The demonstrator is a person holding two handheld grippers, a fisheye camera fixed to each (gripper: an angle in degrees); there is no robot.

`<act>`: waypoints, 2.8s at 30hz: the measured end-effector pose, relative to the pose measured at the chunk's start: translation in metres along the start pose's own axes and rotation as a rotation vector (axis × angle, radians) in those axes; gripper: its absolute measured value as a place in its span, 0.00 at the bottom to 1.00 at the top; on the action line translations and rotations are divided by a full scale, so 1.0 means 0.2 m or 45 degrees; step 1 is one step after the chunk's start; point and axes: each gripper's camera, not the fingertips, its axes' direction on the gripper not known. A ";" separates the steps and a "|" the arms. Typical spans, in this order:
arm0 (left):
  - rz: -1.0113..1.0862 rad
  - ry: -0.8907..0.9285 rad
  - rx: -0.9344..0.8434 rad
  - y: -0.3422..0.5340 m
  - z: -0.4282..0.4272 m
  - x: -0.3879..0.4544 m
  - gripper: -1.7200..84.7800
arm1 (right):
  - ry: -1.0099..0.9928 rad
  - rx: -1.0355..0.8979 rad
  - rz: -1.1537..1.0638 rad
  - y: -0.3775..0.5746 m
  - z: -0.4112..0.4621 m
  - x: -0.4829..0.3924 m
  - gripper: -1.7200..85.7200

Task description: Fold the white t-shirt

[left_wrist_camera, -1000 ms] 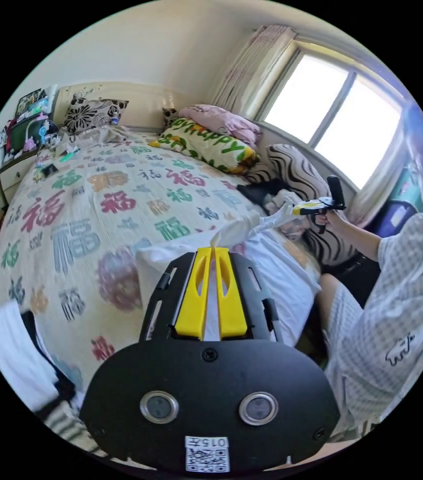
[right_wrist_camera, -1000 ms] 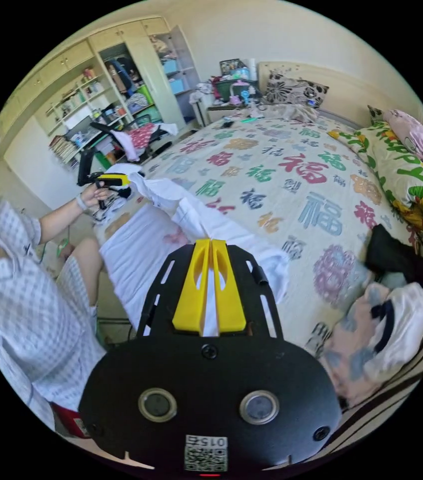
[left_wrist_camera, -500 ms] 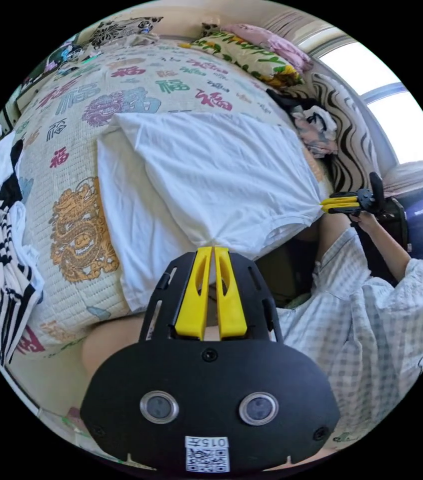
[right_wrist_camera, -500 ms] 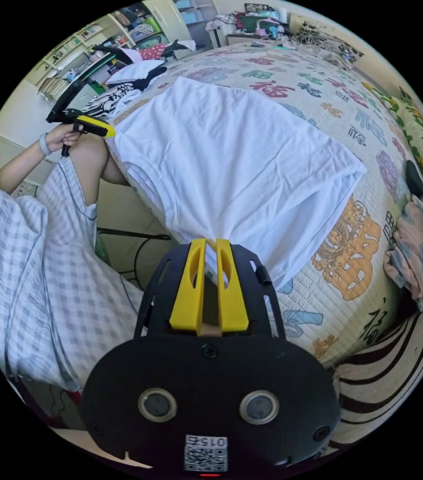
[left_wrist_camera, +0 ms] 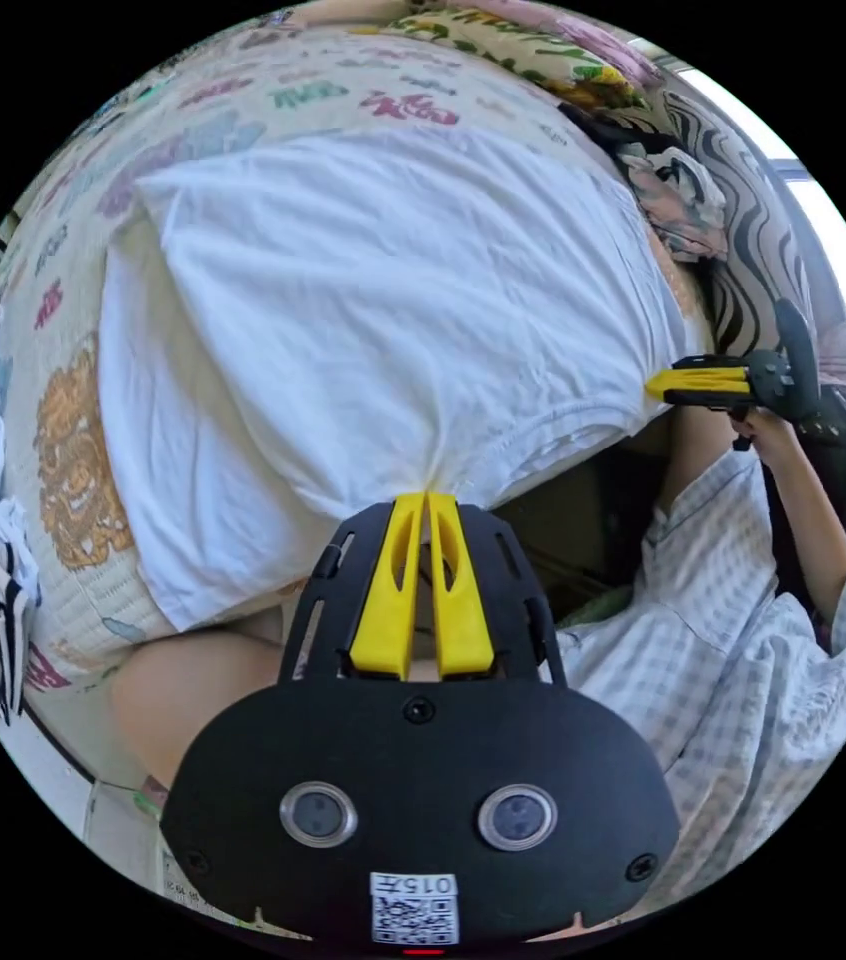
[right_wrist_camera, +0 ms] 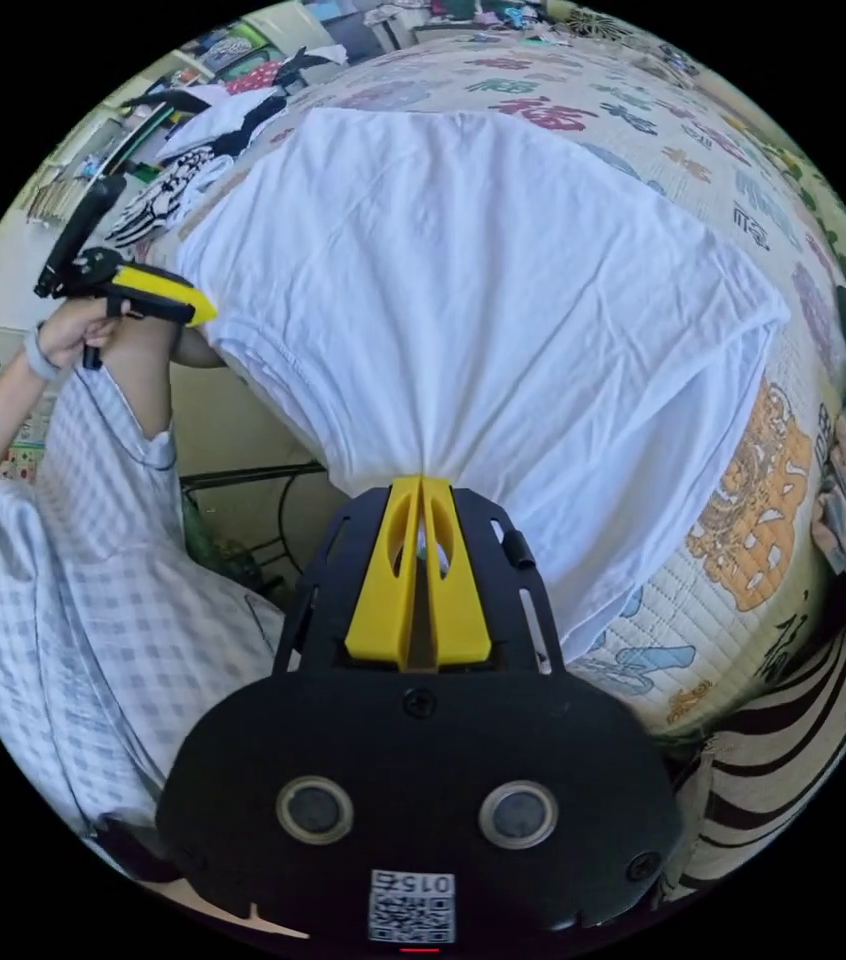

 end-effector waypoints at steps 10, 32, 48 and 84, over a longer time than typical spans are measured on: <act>-0.242 0.206 0.597 0.14 -0.65 -0.60 0.10 | -0.356 0.596 0.544 0.27 -0.38 0.83 0.08; -0.646 0.502 0.665 -0.08 -0.68 -1.56 0.03 | -0.702 0.610 1.010 0.09 -0.07 1.83 0.04; -0.512 0.564 0.377 0.87 -0.51 -1.04 0.11 | -0.701 0.252 0.558 0.32 0.33 1.12 0.11; -1.098 0.197 0.595 1.61 -0.33 -1.10 0.13 | -0.379 0.326 0.053 -1.42 0.86 -0.06 0.11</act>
